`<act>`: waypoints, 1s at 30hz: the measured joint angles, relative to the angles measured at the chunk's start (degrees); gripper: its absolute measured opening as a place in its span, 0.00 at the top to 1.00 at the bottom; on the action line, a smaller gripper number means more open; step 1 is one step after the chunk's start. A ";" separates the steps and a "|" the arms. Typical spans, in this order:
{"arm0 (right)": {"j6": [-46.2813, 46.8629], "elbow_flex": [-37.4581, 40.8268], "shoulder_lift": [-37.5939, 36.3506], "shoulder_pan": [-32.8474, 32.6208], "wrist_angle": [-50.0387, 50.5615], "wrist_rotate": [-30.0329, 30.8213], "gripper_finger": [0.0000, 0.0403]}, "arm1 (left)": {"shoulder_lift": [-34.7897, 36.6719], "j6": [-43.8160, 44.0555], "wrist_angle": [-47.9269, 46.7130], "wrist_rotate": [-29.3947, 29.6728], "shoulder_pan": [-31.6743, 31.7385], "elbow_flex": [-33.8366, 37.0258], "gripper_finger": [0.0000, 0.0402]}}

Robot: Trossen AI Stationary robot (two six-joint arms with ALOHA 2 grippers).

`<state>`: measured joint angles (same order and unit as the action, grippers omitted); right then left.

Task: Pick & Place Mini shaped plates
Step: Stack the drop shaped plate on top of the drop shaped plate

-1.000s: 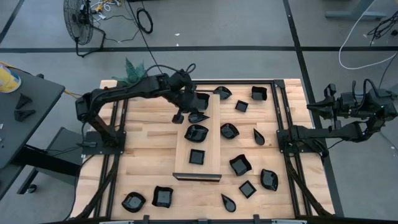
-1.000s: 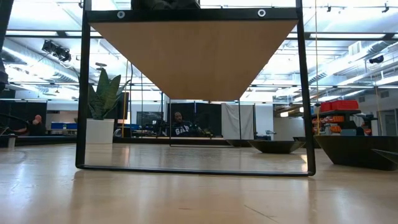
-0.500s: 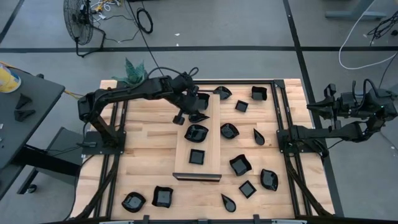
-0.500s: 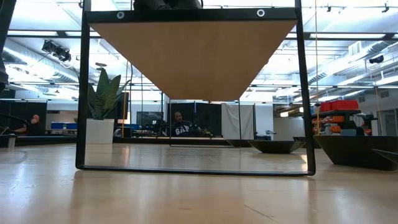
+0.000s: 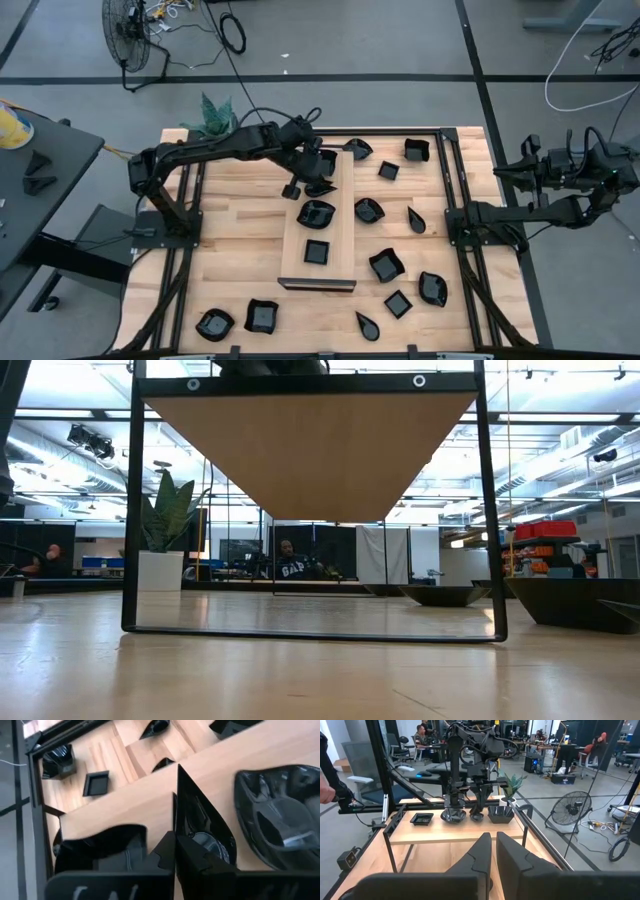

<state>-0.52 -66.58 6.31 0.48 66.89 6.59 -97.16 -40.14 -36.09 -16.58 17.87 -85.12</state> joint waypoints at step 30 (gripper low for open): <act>0.00 -0.01 0.01 0.01 -0.02 0.00 0.92 | -0.07 -0.57 -0.60 2.60 -0.18 0.00 0.95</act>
<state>-0.52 -66.59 6.31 0.49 66.87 6.59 -97.23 -40.71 -36.69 -13.98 17.69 -85.12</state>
